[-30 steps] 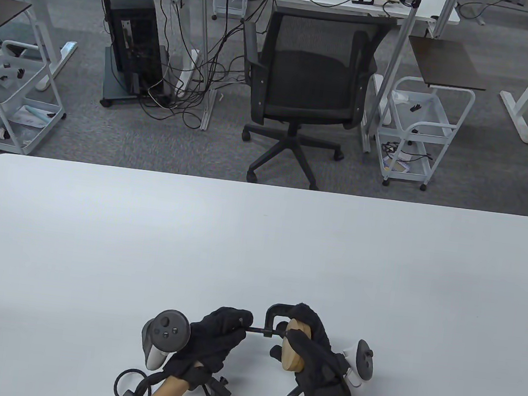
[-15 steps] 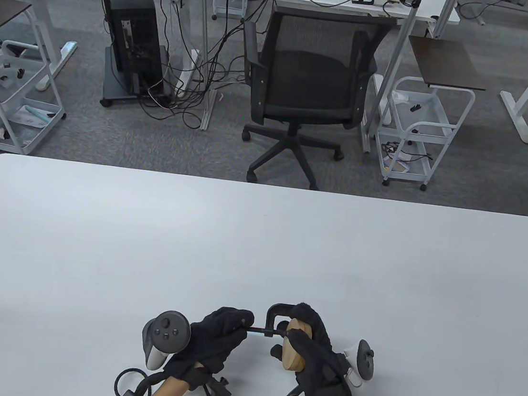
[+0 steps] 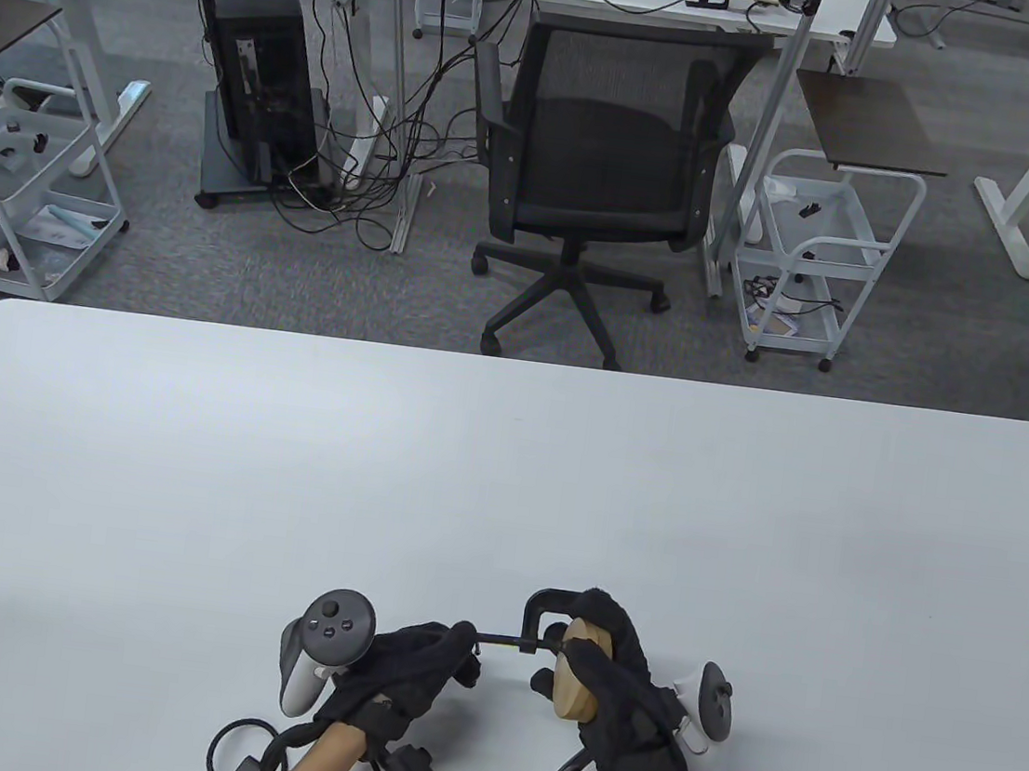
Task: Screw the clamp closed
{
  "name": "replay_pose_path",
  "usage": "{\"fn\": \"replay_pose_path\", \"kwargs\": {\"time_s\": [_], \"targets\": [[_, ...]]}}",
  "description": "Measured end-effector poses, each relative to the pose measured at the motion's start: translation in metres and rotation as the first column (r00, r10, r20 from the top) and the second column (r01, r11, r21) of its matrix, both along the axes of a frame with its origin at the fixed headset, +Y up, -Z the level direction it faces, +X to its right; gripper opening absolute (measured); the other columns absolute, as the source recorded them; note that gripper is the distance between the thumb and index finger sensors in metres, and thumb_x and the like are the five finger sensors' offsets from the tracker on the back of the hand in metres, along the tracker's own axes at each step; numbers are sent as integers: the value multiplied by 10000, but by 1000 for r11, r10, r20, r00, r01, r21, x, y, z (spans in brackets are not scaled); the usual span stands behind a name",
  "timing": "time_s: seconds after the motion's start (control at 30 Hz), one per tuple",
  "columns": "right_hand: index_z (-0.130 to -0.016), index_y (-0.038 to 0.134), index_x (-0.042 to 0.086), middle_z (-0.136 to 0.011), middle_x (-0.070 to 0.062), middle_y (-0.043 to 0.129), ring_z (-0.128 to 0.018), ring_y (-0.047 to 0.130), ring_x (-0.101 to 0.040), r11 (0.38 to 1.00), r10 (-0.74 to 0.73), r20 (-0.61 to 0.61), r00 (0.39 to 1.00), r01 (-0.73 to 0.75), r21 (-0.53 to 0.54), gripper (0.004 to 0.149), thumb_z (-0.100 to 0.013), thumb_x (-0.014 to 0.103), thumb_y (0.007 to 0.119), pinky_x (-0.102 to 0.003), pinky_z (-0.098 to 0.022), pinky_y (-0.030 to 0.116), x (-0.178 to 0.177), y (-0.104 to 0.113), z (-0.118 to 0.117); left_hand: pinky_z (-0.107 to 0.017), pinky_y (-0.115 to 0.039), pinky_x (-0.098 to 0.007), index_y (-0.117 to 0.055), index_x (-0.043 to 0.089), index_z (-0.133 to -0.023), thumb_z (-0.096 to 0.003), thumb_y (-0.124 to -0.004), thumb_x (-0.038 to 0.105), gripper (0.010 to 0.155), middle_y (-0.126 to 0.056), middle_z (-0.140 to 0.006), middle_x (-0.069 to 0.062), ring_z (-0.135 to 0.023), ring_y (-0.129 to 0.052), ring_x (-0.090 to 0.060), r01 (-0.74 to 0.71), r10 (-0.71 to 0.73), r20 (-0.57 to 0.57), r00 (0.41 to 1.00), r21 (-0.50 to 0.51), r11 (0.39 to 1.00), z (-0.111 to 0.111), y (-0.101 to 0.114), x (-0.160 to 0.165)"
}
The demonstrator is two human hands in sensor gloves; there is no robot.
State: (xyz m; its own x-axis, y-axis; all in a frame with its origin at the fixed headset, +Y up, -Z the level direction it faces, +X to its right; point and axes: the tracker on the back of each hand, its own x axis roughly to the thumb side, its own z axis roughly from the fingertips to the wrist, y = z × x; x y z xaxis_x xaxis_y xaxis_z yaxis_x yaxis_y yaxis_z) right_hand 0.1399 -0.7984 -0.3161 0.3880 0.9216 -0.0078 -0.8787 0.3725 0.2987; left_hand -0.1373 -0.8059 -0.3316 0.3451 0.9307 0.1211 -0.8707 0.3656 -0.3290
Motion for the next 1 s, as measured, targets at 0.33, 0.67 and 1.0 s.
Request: {"fn": "replay_pose_path", "kwargs": {"time_s": [0.33, 0.67, 1.0], "targets": [[-1048, 560, 212, -1127, 39, 434, -925, 476, -544, 1000, 13, 6, 1000, -12, -4, 719, -494, 513, 904, -714, -511, 637, 1, 0, 0, -576, -726, -552, -541, 219, -1120, -550, -665, 582, 687, -645, -1052, -215, -882, -713, -478, -139, 140, 85, 986, -22, 990, 0, -1, 9], [-1040, 566, 216, -1121, 73, 442, -919, 462, -562, 999, 50, 16, 999, -50, 7, 696, -501, 504, 898, -727, -501, 634, 0, 0, 0, -545, -796, -495, -724, 302, -979, -504, -807, 323, 482, -808, -947, -90, -810, -856, -368, -137, 129, 54, 990, 189, 972, 2, 16, 8], [-1050, 544, 216, -1132, 57, 413, -926, 459, -552, 1000, 7, -17, 1000, -8, -24, 707, -511, 524, 882, -712, -513, 638, -2, -3, 0, -555, -792, -516, -775, 302, -938, -476, -837, 288, 466, -825, -936, -91, -801, -870, -368, -55, 55, 10, 998, 355, 933, 6, 25, 7]]}}
